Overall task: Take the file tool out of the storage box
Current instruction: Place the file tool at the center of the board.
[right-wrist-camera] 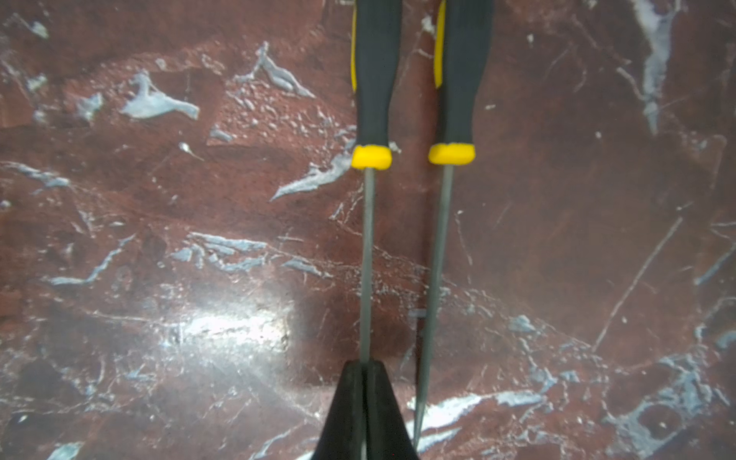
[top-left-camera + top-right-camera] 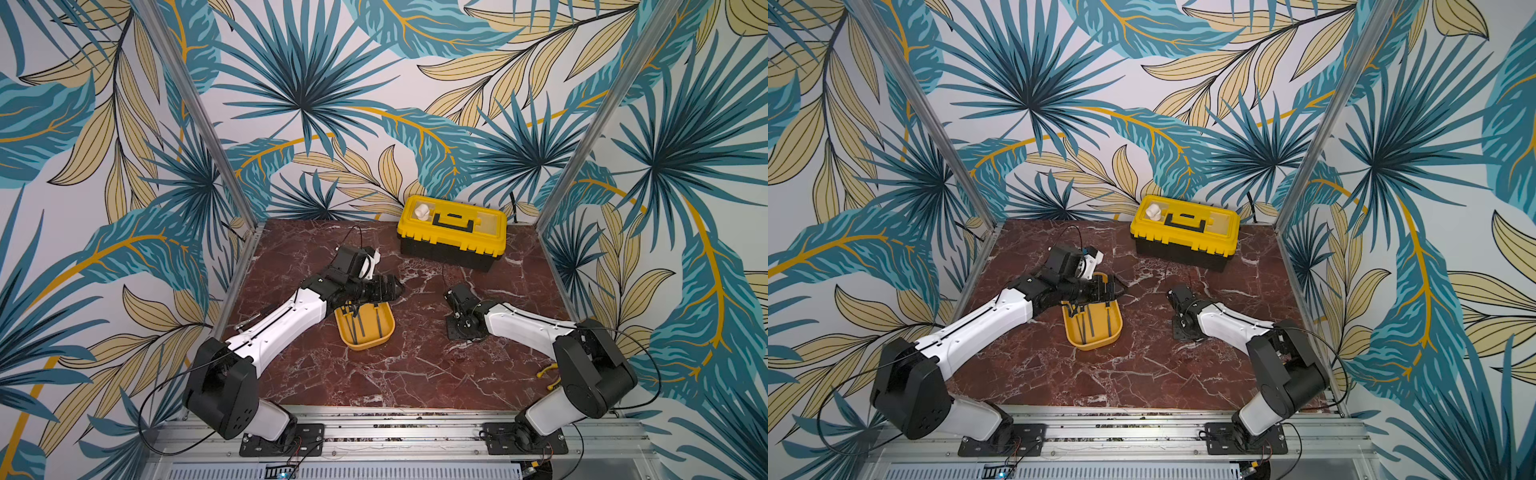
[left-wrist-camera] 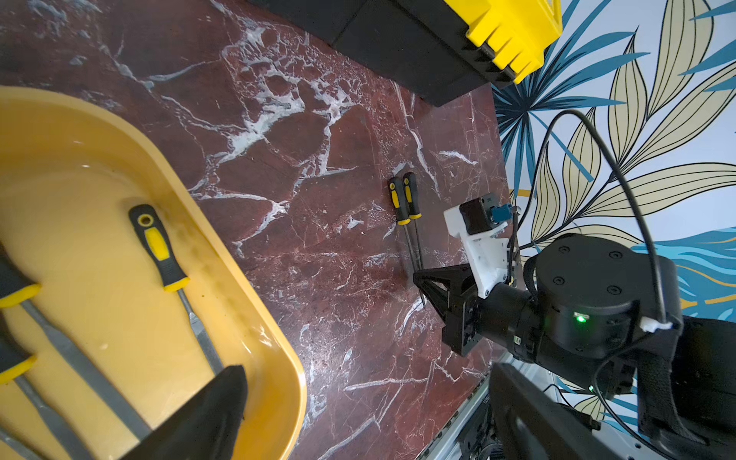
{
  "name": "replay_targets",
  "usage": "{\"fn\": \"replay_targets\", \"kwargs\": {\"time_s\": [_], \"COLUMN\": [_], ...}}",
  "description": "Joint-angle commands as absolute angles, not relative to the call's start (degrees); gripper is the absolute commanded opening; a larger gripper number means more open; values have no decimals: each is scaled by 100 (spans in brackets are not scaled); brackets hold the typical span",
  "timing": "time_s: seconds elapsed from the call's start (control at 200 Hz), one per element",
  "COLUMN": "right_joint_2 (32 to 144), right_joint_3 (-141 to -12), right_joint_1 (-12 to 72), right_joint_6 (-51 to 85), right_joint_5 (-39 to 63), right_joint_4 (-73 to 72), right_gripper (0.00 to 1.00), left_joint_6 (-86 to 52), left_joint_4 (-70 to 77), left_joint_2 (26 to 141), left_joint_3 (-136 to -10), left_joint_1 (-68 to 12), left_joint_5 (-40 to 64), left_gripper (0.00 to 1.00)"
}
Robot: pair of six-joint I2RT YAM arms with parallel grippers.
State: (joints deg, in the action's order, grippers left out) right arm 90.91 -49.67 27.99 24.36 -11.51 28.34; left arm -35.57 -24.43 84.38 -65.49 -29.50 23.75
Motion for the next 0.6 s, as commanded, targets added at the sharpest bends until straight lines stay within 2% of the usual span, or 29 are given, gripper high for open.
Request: {"fn": "replay_targets", "kwargs": {"time_s": [0.0, 0.596], "right_joint_2": [9196, 9351], "right_joint_3": [-5084, -5005], "right_joint_1": [2768, 2759], "right_joint_6": [2373, 2489], "right_joint_5": [-1160, -1227], "right_joint_4": [2794, 2769], "right_gripper": [0, 0], "left_joint_6": [-3528, -3639], "left_joint_4": [-2417, -2576], "left_joint_2": [8411, 8463], "left_joint_3": [-6374, -6425], "left_joint_1": [-2971, -2976], "left_joint_5": [2322, 2123], "left_gripper": [100, 100]}}
